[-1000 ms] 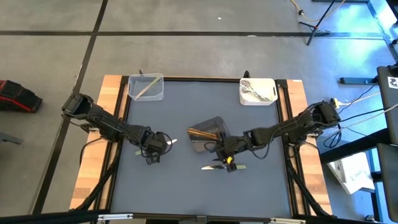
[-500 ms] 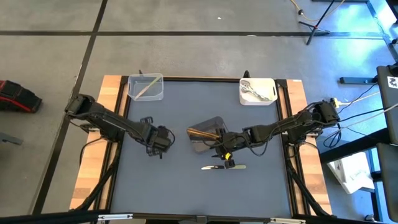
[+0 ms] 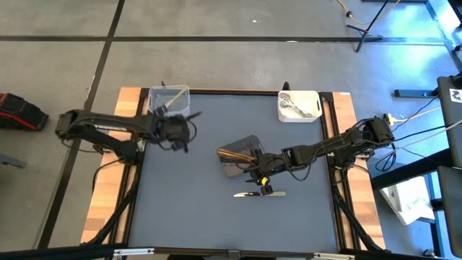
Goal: Sort silverware by color (type)
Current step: Put the green table knife into the transparent bin
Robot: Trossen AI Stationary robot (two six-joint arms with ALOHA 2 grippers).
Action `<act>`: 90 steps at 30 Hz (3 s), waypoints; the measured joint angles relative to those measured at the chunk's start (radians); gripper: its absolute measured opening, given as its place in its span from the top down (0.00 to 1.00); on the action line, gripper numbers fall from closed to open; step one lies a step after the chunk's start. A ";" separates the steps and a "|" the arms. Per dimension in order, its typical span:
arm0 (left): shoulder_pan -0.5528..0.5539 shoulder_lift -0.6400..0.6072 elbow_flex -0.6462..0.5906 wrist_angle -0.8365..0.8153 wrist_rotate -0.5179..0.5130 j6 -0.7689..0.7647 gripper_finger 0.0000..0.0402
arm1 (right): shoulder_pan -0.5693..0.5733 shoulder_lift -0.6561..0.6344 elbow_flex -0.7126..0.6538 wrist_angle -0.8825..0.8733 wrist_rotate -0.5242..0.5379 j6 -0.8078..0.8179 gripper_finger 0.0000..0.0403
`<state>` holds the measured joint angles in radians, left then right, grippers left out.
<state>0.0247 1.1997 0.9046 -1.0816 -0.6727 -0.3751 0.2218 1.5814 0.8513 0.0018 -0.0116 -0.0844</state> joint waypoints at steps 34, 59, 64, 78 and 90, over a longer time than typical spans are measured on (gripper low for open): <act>0.828 -0.068 -0.454 1.009 0.108 0.674 0.80 | 0.000 0.000 0.000 0.005 0.000 -0.052 0.62; 0.262 -0.167 -0.343 0.966 0.319 0.428 0.66 | 0.000 0.000 0.000 0.000 0.001 -0.026 0.62; 0.059 -0.155 -0.342 1.067 0.401 0.387 0.66 | 0.000 0.000 0.000 0.000 0.002 -0.026 0.62; -0.284 0.116 -0.342 1.436 0.359 0.380 0.66 | 0.053 -0.010 0.000 -0.004 0.008 -0.016 0.62; -0.422 0.240 -0.300 1.553 0.270 0.246 0.66 | 0.240 -0.011 0.000 -0.030 0.108 0.118 0.62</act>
<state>-0.3972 1.4400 0.6049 0.4713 -0.4024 -0.1286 0.4614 1.5707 0.8516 -0.0281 0.0963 0.0339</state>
